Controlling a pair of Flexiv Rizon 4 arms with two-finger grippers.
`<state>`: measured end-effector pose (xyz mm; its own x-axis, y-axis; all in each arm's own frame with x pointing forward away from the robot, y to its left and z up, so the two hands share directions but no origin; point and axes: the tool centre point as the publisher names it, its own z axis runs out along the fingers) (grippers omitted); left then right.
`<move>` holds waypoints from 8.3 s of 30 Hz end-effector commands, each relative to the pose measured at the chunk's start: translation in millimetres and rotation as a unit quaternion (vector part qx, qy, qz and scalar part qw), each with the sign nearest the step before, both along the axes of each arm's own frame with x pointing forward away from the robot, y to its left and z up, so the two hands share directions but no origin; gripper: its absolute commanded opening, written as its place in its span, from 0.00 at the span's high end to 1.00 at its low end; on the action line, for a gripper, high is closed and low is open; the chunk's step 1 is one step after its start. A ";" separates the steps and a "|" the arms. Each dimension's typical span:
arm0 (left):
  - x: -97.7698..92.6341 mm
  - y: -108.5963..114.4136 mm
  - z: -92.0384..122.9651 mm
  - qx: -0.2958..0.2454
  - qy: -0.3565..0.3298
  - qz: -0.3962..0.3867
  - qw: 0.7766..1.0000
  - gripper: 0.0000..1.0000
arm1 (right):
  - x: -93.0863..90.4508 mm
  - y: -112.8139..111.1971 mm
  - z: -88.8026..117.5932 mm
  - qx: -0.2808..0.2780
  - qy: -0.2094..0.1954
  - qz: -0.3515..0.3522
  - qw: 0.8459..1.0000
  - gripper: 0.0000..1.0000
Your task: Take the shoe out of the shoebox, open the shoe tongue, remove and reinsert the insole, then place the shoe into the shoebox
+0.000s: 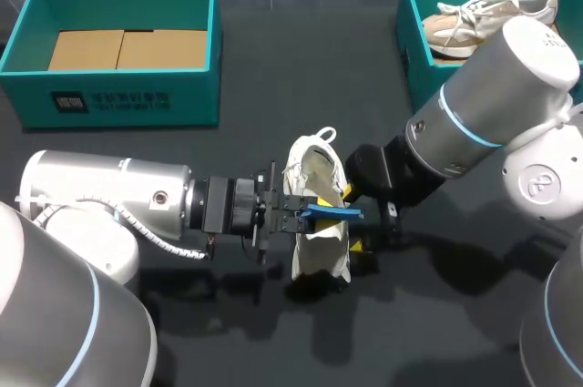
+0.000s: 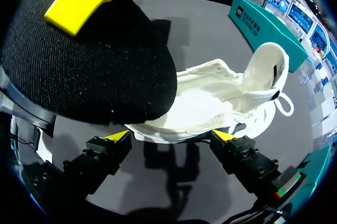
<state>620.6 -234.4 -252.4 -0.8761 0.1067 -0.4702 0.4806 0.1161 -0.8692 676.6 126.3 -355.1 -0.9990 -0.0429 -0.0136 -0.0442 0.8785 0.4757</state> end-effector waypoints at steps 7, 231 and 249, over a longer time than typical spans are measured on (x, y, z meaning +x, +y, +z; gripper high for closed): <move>-2.6 2.0 0.1 -0.003 -0.009 -0.008 1.000 1.00 | -9.8 -0.9 7.2 -0.019 -0.002 -0.030 0.999 0.00; 55.6 -4.1 -61.8 -0.005 -0.106 0.049 0.993 0.71 | -12.3 0.7 5.5 -0.015 0.002 -0.048 0.999 0.00; 54.0 -9.1 -79.6 0.014 -0.138 0.046 0.989 1.00 | -12.3 0.7 5.5 -0.015 0.002 -0.048 0.999 0.00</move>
